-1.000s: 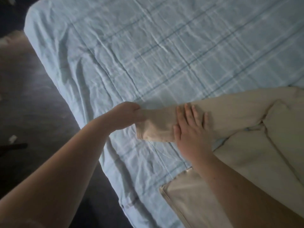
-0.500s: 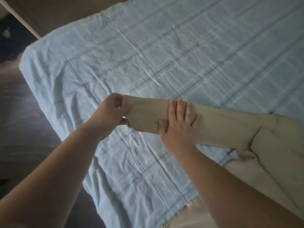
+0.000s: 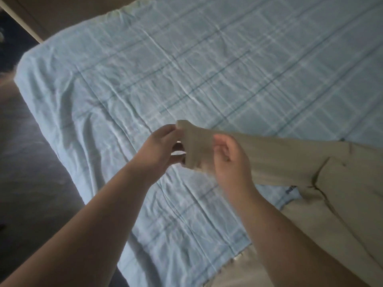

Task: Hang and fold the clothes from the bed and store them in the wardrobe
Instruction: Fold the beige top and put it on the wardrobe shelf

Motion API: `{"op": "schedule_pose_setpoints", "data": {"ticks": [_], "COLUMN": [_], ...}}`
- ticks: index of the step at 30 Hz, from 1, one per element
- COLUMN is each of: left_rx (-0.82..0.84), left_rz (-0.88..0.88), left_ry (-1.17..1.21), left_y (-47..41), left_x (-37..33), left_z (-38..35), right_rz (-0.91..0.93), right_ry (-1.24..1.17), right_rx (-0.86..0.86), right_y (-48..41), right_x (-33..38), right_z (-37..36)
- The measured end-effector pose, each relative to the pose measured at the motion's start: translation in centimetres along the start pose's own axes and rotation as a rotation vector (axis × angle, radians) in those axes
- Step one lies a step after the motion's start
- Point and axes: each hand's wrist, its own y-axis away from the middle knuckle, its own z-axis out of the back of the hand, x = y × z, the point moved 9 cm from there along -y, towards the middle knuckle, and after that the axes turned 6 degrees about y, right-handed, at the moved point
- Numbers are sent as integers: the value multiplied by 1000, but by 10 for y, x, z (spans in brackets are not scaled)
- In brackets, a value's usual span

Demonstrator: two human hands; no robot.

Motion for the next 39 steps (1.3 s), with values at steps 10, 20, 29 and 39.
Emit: {"op": "schedule_pose_setpoints", "data": {"ticks": [10, 20, 29, 39], "left_rx": [192, 190, 429, 681], "left_rz": [20, -657, -772, -856], "left_ry": [-33, -1438, -1581, -1710], "left_y": [31, 41, 65, 138], "left_x": [47, 102, 204, 316], "left_z": [-139, -246, -418, -532], "right_rz": [-502, -320, -438, -618], "right_ry": [-611, 213, 308, 333], "right_rx": [52, -429, -655, -703], "right_y": [10, 25, 103, 222], "right_x": [-64, -105, -208, -306], "right_z": [75, 225, 383, 499]}}
